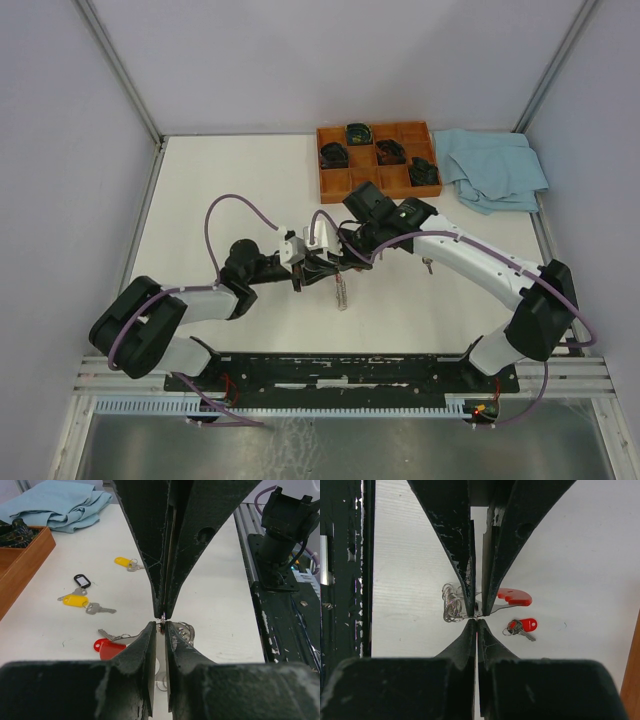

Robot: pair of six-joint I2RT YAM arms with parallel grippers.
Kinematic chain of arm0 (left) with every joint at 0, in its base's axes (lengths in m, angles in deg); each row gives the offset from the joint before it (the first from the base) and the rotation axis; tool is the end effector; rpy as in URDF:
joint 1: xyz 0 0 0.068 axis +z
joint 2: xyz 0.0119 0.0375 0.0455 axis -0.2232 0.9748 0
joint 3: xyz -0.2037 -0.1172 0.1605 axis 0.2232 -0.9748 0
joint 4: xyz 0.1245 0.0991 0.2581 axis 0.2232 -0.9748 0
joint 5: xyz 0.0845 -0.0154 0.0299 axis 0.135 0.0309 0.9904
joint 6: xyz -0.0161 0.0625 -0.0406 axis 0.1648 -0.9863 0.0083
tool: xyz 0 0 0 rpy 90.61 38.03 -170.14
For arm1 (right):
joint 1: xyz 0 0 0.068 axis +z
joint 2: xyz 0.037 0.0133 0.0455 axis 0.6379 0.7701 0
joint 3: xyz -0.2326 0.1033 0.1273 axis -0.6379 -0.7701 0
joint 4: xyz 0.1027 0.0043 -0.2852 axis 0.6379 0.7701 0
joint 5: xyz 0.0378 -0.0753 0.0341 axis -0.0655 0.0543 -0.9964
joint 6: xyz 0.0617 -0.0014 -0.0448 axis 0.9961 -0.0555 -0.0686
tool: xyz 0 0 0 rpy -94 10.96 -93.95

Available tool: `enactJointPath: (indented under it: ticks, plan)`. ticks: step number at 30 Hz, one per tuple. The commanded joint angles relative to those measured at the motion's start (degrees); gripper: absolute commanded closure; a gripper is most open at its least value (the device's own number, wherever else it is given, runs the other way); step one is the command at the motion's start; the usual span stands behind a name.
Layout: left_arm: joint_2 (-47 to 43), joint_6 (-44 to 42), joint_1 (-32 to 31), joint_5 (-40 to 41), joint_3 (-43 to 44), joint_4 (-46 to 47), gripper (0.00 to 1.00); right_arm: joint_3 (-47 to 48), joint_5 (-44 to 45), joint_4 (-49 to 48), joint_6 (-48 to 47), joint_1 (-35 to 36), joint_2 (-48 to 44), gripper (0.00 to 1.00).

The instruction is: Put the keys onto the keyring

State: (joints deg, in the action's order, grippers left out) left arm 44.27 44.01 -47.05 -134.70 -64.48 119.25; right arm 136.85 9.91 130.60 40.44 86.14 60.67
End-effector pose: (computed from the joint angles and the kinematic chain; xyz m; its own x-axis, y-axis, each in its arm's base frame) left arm 0.2100 -0.2006 0.1717 0.0369 -0.0248 -0.9990 0.9904 0.1344 0.0332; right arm 0.2362 0.2907 0.2821 0.0903 -0.7664 -0.6360 -0.9959 -0.0748 -0.0513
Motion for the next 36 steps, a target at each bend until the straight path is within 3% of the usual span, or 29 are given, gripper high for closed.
enactJointPath:
  ticks: [1,4,9,14,22,27,33,36]
  plan:
    - [-1.09,-2.44,-0.28,0.68,1.91,2.15,0.81,2.77,-0.55,-0.67,-0.71,0.76,0.31,0.99]
    - [-1.02,-2.27,-0.47,0.59,1.96,2.54,0.83,2.85,-0.54,-0.72,-0.71,0.94,0.42,0.99]
    - [-0.89,-2.51,-0.48,0.68,1.66,2.54,0.97,2.71,-0.46,-1.17,-0.71,0.96,-0.3,0.97]
    - [-2.15,-3.33,-0.48,2.92,0.09,3.22,0.97,0.4,1.51,-4.67,1.49,0.91,-3.24,0.88]
    - [-5.08,-3.97,-0.45,7.91,-3.13,4.41,0.97,-4.31,4.91,-12.46,11.51,-0.1,-10.29,0.88]
    - [-6.72,-3.45,-0.5,10.16,-4.56,5.03,0.97,-8.91,8.94,-19.21,17.96,-1.13,-14.99,0.83]
    - [-9.79,-3.58,-0.48,14.4,-6.8,4.89,0.97,-18.53,17.49,-30.81,27.91,-1.69,-21.71,0.61]
    - [-11.53,-3.68,-0.48,16.91,-7.96,4.75,0.97,-18.84,21.65,-30.94,35.99,-2.99,-21.69,0.49]
